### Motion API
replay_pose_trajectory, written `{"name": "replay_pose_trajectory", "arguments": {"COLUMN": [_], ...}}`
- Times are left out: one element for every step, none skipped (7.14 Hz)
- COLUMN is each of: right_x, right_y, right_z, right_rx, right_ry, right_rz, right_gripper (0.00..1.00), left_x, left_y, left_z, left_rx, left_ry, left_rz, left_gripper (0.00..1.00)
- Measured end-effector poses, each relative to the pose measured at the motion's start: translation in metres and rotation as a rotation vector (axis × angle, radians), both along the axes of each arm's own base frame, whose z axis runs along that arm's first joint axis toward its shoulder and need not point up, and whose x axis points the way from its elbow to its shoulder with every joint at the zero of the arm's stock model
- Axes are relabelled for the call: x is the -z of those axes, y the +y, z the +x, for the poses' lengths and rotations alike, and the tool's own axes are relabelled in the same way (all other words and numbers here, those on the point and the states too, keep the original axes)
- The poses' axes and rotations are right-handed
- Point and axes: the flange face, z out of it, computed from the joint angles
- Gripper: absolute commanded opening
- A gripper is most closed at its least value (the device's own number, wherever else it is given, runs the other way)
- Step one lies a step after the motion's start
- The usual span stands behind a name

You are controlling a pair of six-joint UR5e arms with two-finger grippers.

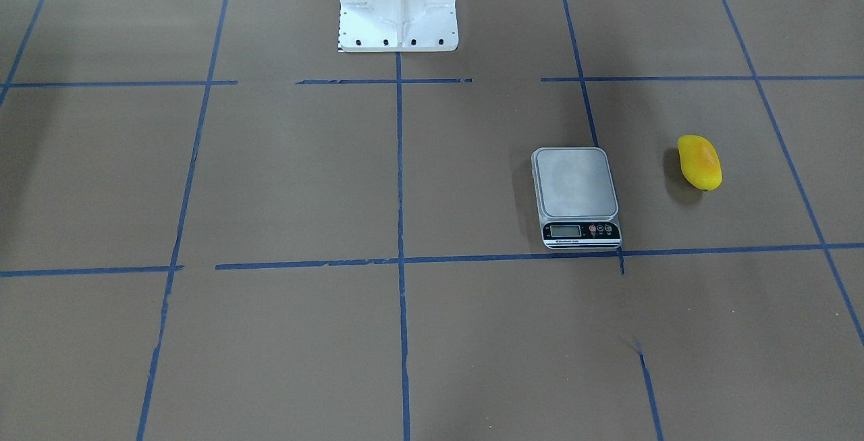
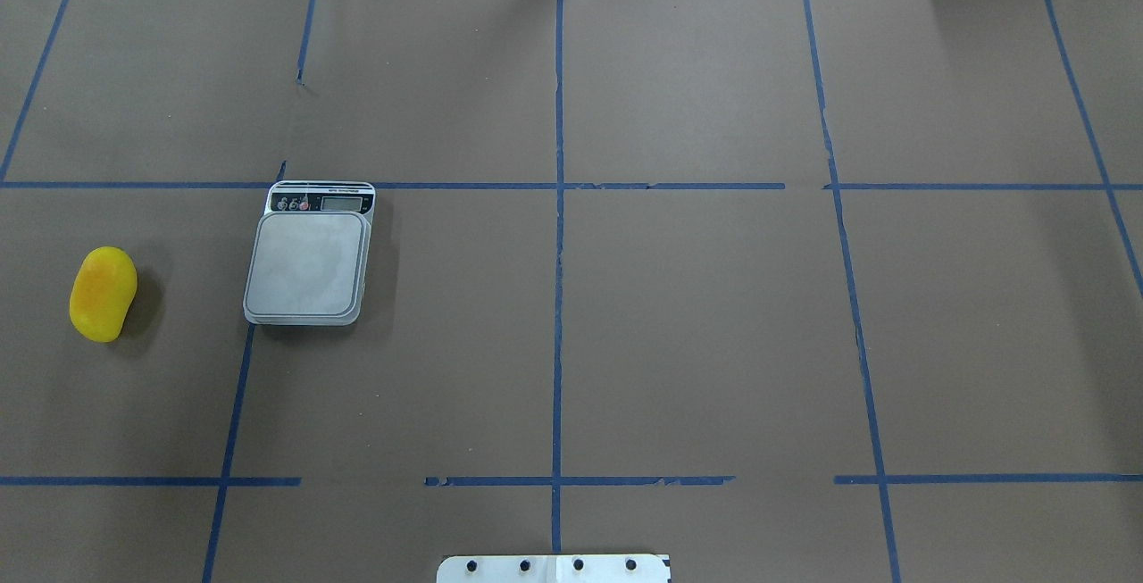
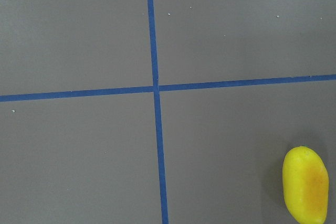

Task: Weigh mango
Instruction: 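Move the left gripper down toward the yellow mango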

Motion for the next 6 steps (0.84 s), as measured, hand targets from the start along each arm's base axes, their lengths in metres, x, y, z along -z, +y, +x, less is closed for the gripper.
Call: {"name": "replay_pose_trajectory", "arguments": {"right_x": [0.0, 0.0, 0.0, 0.0, 0.0, 0.0], "right_y": [0.0, 0.0, 0.0, 0.0, 0.0, 0.0], "right_z": [0.0, 0.0, 0.0, 0.0, 0.0, 0.0], "right_rx": [0.0, 0.0, 0.0, 0.0, 0.0, 0.0], "right_ry": [0.0, 0.0, 0.0, 0.0, 0.0, 0.0], "right_rz": [0.0, 0.0, -0.001, 0.0, 0.0, -0.001], "right_gripper": [1.0, 1.0, 1.0, 1.0, 1.0, 1.0], "left_x": [0.001, 0.001, 0.005, 0.017, 0.033, 0.041], "left_y": [0.001, 0.0, -0.003, -0.012, -0.021, -0.019], "left_z": [0.001, 0.006, 0.024, 0.062, 0.117, 0.177], "left_rx": [-0.001, -0.01, -0.031, -0.047, -0.044, -0.032], "left_ry": [0.0, 0.0, 0.006, 0.016, 0.015, -0.001], "left_rz": [0.023, 0.047, 0.047, 0.023, -0.01, -0.034], "left_gripper": [1.0, 1.0, 1.0, 1.0, 1.0, 1.0]}}
